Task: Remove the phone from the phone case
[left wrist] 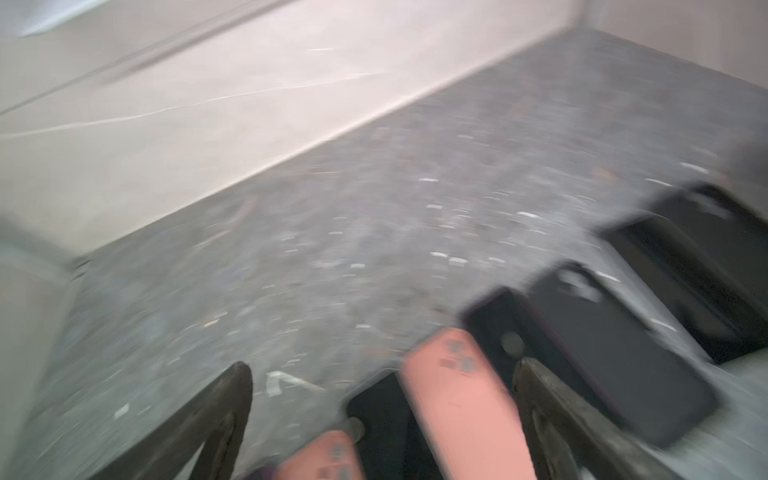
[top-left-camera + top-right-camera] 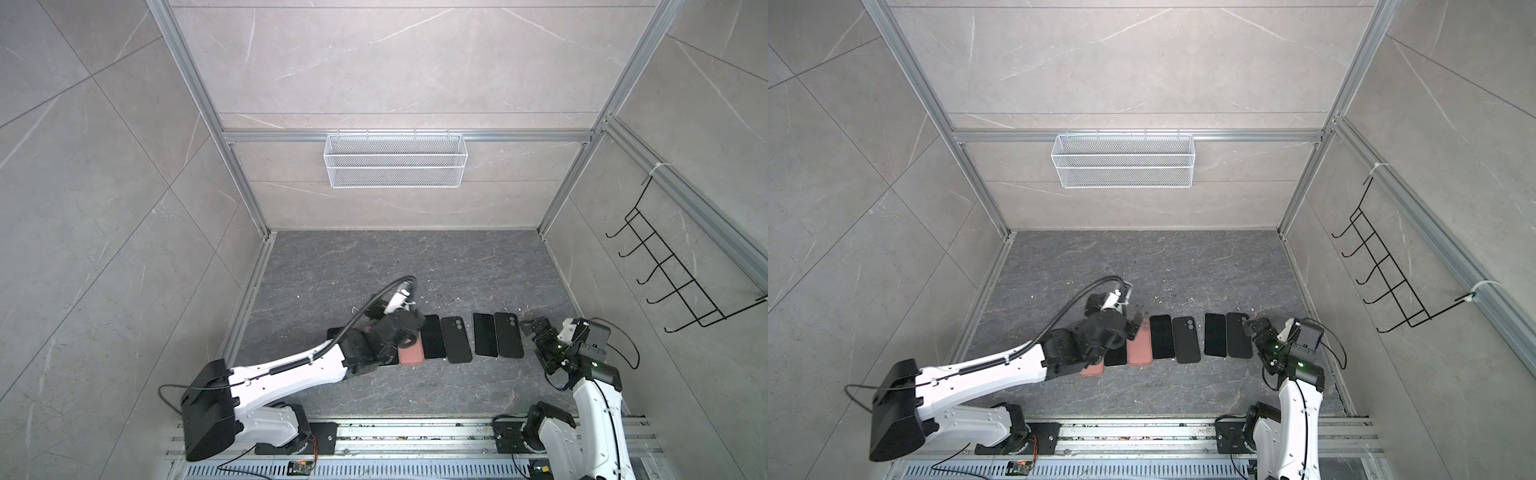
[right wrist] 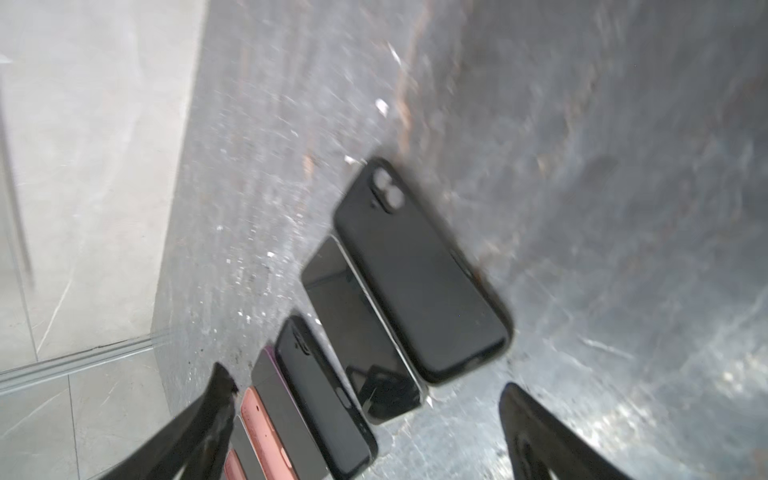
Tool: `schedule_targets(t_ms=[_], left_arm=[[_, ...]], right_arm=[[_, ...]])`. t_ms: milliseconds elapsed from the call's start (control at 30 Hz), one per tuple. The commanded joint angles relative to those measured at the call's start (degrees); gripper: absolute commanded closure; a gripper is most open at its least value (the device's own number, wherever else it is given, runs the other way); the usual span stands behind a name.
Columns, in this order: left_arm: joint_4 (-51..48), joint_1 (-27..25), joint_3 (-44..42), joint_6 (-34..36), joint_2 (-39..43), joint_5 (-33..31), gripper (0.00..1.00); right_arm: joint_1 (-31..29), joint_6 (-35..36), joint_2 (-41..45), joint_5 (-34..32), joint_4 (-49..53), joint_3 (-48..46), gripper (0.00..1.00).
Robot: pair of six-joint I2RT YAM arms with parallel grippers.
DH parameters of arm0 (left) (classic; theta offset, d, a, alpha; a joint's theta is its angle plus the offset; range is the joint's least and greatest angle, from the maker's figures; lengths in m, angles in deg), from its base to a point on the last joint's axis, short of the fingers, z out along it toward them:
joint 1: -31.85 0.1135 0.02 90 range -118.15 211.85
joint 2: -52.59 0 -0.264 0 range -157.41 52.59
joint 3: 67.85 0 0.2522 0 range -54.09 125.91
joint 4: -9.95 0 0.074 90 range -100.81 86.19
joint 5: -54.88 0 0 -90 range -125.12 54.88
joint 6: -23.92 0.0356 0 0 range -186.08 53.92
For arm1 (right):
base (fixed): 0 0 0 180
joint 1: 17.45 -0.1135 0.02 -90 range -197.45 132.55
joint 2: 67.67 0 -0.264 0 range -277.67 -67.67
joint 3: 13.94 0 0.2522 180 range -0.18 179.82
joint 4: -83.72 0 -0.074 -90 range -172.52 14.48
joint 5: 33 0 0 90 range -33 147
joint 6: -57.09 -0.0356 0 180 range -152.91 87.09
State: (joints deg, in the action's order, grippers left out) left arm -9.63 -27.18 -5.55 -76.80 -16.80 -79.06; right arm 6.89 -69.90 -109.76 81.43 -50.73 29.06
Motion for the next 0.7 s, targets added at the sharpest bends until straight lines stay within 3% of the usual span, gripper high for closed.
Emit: schedule_targets(t_ms=[0, 100, 167, 233, 300, 367, 400, 433, 500, 533, 567, 633, 667], left_arm=[[7.6, 8.4, -8.7, 2.6, 9.2, -4.4, 0.00], [18.3, 20.3, -20.0, 7.5, 17.5, -1.3, 0.00], [23.8, 29.6, -26.4, 9.8, 21.0, 1.6, 0.00], [29.9, 38.8, -32.7, 11.2, 23.5, 8.4, 0.00], [40.8, 45.7, -39.9, 12.5, 22.9, 16.3, 0.00], [46.2, 51.2, -42.1, 9.3, 18.8, 21.6, 0.00], [47.4, 53.1, -41.2, 9.4, 14.8, 24.7, 0.00], [51.7, 54.0, -40.5, 11.5, 8.5, 25.0, 0.00], [63.8, 54.2, -38.8, 14.6, -2.9, 23.3, 0.01], [59.7, 56.4, -36.0, 10.9, -6.0, 26.1, 0.00], [59.7, 59.3, -33.9, 10.0, -9.7, 32.9, 0.01], [62.4, 60.0, -30.2, 11.5, -18.2, 35.1, 0.01], [58.3, 59.9, -29.6, 10.8, -17.0, 35.6, 0.00]], right_arm=[[-6.9, 7.2, -3.7, -12.5, -10.5, 2.1, 0.00], [-18.4, 15.6, -6.5, -28.5, -24.3, 1.4, 0.00], [-25.3, 22.1, -7.0, -34.8, -47.8, -7.7, 0.00], [-28.9, 27.6, -13.9, -37.4, -73.9, -16.8, 0.01], [-29.5, 28.9, -23.2, -35.0, -78.7, -14.6, 0.00], [-32.0, 33.3, -24.8, -34.4, -78.9, -12.7, 0.00], [-32.3, 34.9, -27.6, -34.0, -86.7, -14.0, 0.00], [-32.3, 35.2, -31.5, -34.2, -90.5, -13.1, 0.00], [-32.9, 36.9, -31.8, -32.0, -85.4, -10.4, 0.00], [-33.7, 37.4, -31.3, -32.7, -82.4, -9.5, 0.00], [-33.8, 37.8, -32.5, -33.7, -85.6, -10.1, 0.00], [-33.7, 38.5, -35.5, -37.5, -88.4, -8.9, 0.00], [-34.2, 39.5, -35.3, -37.5, -85.8, -7.8, 0.00]])
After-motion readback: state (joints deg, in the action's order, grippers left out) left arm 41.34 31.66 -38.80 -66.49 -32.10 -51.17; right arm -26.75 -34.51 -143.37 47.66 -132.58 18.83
